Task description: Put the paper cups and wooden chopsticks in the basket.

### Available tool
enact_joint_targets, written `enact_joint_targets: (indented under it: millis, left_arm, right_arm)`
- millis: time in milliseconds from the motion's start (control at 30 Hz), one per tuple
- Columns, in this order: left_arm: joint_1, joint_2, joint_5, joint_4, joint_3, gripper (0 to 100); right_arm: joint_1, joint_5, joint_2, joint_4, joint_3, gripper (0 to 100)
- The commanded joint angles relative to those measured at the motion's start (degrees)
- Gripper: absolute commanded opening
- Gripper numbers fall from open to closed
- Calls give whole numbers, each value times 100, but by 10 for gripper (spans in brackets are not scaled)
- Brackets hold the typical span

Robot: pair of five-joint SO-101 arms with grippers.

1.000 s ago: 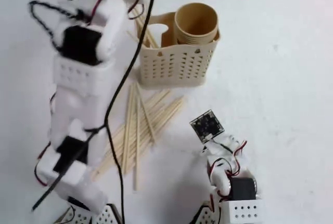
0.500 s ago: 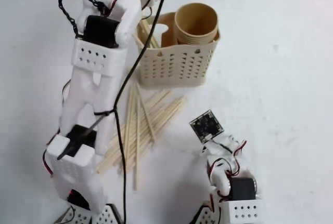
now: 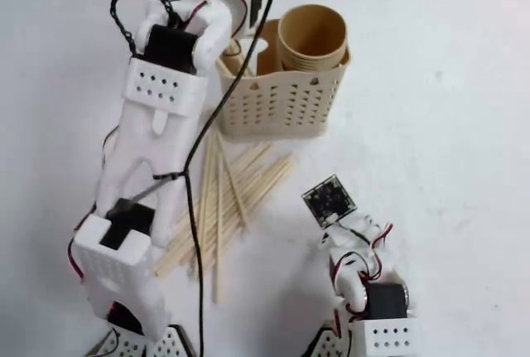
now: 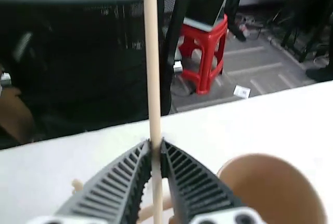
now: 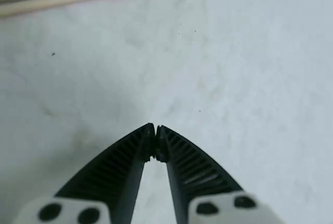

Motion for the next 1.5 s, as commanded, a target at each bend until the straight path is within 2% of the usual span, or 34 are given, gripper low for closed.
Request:
enact_joint_targets:
  millis: [0, 333, 767, 933, 1100, 1233, 1467]
  left_arm:
    - [-13, -101, 9, -308, 510, 23]
    - [-13, -356, 9, -1433, 2163, 22]
    - [-4, -2923, 9, -3147, 5187, 24]
    - [-13, -3240, 18, -3226, 5389, 29]
    - [-13, -3415, 62, -3226, 5407, 90]
    - [-48, -3679, 299, -3226, 5398, 89]
    - [-127, -4259, 299, -3191, 5670, 87]
  right_arm:
    - [-31, 53, -4, 40, 53, 19]
    - [-31, 53, -13, 40, 53, 20]
    - [-40, 53, -13, 40, 53, 21]
    - [-40, 53, -13, 40, 53, 21]
    - [-40, 53, -13, 40, 53, 21]
    - [-40, 53, -13, 40, 53, 21]
    - [-31, 53, -13, 40, 53, 21]
